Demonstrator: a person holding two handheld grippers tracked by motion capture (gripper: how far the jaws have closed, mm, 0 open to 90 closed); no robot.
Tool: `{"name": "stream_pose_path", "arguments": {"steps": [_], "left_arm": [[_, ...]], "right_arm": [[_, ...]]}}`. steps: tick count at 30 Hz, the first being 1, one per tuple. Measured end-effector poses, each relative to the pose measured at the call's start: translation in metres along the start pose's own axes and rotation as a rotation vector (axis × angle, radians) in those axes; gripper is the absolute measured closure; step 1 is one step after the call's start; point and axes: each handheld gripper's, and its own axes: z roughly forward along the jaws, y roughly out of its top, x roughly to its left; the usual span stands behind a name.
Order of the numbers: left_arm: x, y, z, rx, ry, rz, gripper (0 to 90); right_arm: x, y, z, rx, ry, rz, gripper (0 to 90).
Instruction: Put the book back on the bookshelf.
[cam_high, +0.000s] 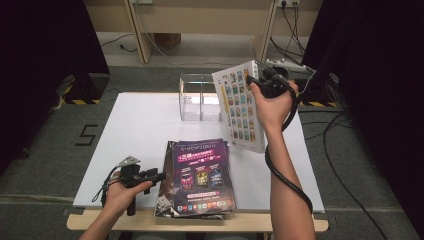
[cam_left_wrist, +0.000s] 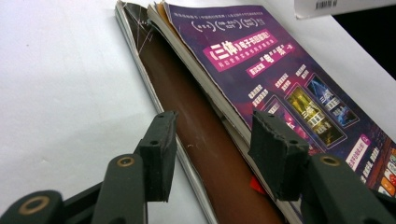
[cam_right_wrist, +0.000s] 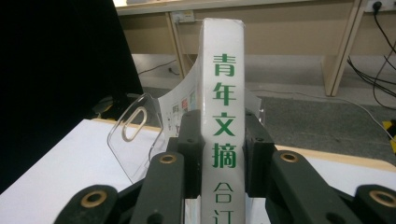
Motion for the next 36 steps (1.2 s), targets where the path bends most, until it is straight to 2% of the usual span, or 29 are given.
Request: {"name": "stream_pose_path", "arguments": {"steps": [5, 9, 12, 19, 22, 26, 30, 36], "left_arm": [[0.001, 0.0, -0.001, 0.004, 0.0, 0.001, 50.4], [0.002, 0.0, 0.0, 0.002, 0.003, -0.001, 50.4], [0.002, -0.001, 0.0, 0.0, -0.001, -0.002, 50.4], [0.001, -0.001, -0.002, -0.002, 0.0, 0.002, 50.3], [0.002, -0.001, -0.001, 0.002, -0.002, 0.001, 50.3], [0.003, -0.001, 0.001, 0.006, 0.002, -0.001, 50.3], [0.003, -0.002, 0.0, 0.005, -0.002, -0.001, 50.3], [0.004, -0.002, -0.001, 0.003, -0.001, -0.002, 50.3]], "right_arm": [[-0.006, 0.006, 0.012, -0.005, 0.0, 0.02, 73.9], [-0.004, 0.009, 0.016, -0.006, 0.021, 0.017, 73.9], [-0.006, 0.009, 0.02, -0.008, 0.015, 0.021, 73.9], [-0.026, 0.001, 0.037, -0.023, -0.053, 0.066, 73.9], [-0.03, -0.003, 0.044, -0.017, -0.09, 0.059, 73.8], [-0.028, -0.001, 0.049, -0.017, -0.103, 0.061, 73.8], [-0.019, 0.005, 0.057, -0.013, -0.103, 0.052, 73.8], [-0.009, 0.016, 0.066, -0.053, -0.092, 0.053, 73.8]]}}
